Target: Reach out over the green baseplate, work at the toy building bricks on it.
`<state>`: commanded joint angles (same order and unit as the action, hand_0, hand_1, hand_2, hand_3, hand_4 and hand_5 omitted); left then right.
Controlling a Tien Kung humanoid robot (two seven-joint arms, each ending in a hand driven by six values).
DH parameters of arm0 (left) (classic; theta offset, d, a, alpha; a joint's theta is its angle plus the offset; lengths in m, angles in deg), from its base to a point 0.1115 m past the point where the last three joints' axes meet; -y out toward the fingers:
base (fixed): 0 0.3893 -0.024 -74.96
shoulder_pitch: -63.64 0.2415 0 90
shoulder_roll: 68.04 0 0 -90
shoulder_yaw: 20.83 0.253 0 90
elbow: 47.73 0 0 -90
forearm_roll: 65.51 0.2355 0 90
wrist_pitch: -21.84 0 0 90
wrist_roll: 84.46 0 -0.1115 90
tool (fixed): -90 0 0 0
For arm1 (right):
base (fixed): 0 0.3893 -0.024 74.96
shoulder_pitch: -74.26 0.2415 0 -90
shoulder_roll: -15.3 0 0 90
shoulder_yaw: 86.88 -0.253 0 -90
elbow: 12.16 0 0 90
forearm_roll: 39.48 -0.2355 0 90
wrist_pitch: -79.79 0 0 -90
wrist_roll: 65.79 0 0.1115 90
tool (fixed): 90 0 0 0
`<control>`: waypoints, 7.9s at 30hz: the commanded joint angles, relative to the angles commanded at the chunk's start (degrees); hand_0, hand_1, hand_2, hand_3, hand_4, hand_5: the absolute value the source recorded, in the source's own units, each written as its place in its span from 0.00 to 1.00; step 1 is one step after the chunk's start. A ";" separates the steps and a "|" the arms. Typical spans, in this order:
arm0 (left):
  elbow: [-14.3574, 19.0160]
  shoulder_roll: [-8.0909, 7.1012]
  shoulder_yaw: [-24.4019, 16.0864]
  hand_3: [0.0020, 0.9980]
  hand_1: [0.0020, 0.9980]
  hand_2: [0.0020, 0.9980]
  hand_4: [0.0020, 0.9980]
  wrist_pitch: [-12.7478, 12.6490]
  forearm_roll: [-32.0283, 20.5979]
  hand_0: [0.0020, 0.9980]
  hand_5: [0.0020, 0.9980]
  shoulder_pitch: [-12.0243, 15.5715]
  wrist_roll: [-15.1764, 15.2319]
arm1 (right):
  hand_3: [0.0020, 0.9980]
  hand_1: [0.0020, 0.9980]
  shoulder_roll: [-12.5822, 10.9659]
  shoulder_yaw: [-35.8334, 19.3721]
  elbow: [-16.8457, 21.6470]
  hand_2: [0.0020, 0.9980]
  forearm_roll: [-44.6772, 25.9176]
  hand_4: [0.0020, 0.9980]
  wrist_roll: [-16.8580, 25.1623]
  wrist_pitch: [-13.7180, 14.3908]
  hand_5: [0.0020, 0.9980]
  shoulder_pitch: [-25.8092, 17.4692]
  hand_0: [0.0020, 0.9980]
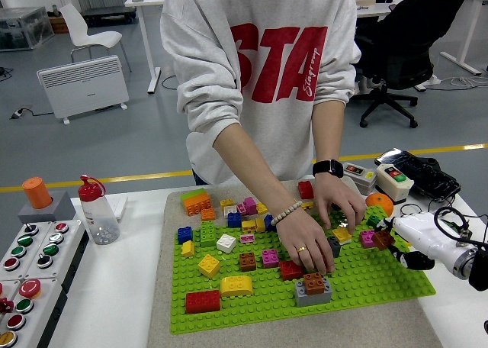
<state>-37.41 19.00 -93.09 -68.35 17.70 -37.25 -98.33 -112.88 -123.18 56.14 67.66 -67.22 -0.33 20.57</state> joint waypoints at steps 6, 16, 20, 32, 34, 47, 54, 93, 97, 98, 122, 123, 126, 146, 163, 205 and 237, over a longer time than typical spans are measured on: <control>0.00 0.00 -0.17 0.57 0.70 0.67 0.28 0.03 0.31 0.65 1.00 0.33 -0.05 | 0.54 0.61 -0.40 -3.24 7.98 0.65 0.77 0.46 -4.21 -1.88 0.08 -2.80 0.54; 0.00 -0.07 -0.29 0.57 0.69 0.67 0.28 0.08 0.61 0.65 1.00 0.61 -0.06 | 0.53 0.60 -0.16 -4.36 20.64 0.66 2.18 0.44 -11.60 -6.62 0.08 -4.82 0.52; 0.00 -0.14 -0.34 0.56 0.69 0.67 0.28 0.07 0.54 0.65 1.00 0.56 -0.04 | 0.53 0.59 0.37 -3.98 25.16 0.65 1.65 0.44 -16.04 -9.88 0.10 -4.70 0.51; 0.00 -0.36 -0.35 0.56 0.69 0.67 0.28 0.13 0.32 0.65 1.00 0.08 0.05 | 0.53 0.59 2.85 -3.00 30.92 0.66 1.57 0.43 -29.84 -16.43 0.15 -3.02 0.50; 0.00 -0.39 -0.36 0.56 0.69 0.67 0.28 0.14 0.33 0.65 1.00 0.00 0.05 | 0.53 0.59 3.32 -2.68 30.92 0.66 1.99 0.43 -31.95 -17.14 0.15 -2.67 0.50; 0.00 -0.53 -0.45 0.56 0.69 0.67 0.28 0.17 0.42 0.65 1.00 -0.22 0.07 | 0.53 0.58 5.72 -1.46 31.45 0.67 4.66 0.44 -35.55 -19.81 0.23 -2.93 0.49; 0.00 -0.58 -0.43 0.56 0.69 0.67 0.28 0.21 0.48 0.65 1.00 -0.29 0.01 | 0.53 0.58 6.56 -0.68 31.76 0.67 6.22 0.44 -35.55 -19.99 0.25 -2.96 0.48; 0.00 -0.63 -0.32 0.56 0.69 0.67 0.28 0.25 0.36 0.65 1.00 -0.13 -0.09 | 0.53 0.58 6.55 7.48 26.45 0.68 10.07 0.45 -35.55 -20.02 0.33 1.01 0.47; 0.00 -0.63 -0.37 0.57 0.69 0.67 0.28 0.24 0.41 0.65 1.00 0.02 -0.13 | 0.53 0.58 6.56 7.71 26.05 0.68 10.08 0.46 -35.55 -20.08 0.33 1.13 0.47; 0.00 -0.62 -0.38 0.57 0.69 0.67 0.28 0.24 0.43 0.65 1.00 0.06 -0.14 | 0.53 0.58 6.57 7.73 25.97 0.68 10.07 0.46 -35.55 -20.08 0.33 1.14 0.47; 0.00 -0.61 -0.55 0.57 0.70 0.67 0.28 0.23 0.55 0.66 1.00 0.42 -0.09 | 0.53 0.57 5.69 4.17 30.10 0.68 10.75 0.46 -35.55 -19.40 0.35 0.51 0.46; 0.00 -0.61 -0.54 0.57 0.70 0.67 0.28 0.23 0.54 0.66 1.00 0.39 -0.09 | 0.53 0.57 5.77 4.24 30.15 0.68 10.73 0.46 -35.55 -19.39 0.35 0.58 0.46; 0.00 -0.62 -0.55 0.57 0.69 0.67 0.28 0.24 0.54 0.66 1.00 0.30 -0.09 | 0.53 0.57 6.15 4.79 29.93 0.68 10.57 0.46 -35.55 -19.42 0.35 0.90 0.46; 0.00 -0.69 -0.59 0.57 0.69 0.67 0.28 0.27 0.54 0.66 1.00 -0.13 -0.06 | 0.53 0.57 7.59 5.86 28.11 0.69 9.94 0.46 -35.55 -19.29 0.34 1.65 0.46; 0.00 -0.70 -0.63 0.56 0.69 0.67 0.28 0.29 0.52 0.65 1.00 -0.18 -0.07 | 0.53 0.58 8.43 6.90 28.47 0.69 9.54 0.45 -35.55 -19.44 0.33 2.19 0.47; 0.00 -0.61 -0.76 0.56 0.69 0.67 0.28 0.29 0.75 0.65 1.00 0.59 -0.16 | 0.51 0.52 1.88 9.41 30.68 0.62 12.45 0.43 -35.55 -11.79 0.31 2.66 0.40; 0.00 -0.76 -0.85 0.57 0.70 0.67 0.28 0.25 0.56 0.66 1.00 0.11 -0.03 | 0.51 0.37 -2.95 9.51 31.89 0.47 10.66 0.42 -35.55 -12.26 0.27 1.32 0.22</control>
<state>-37.41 18.24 -93.94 -68.09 18.25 -37.14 -98.36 -115.83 -113.67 88.04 78.32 -102.77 -12.59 21.89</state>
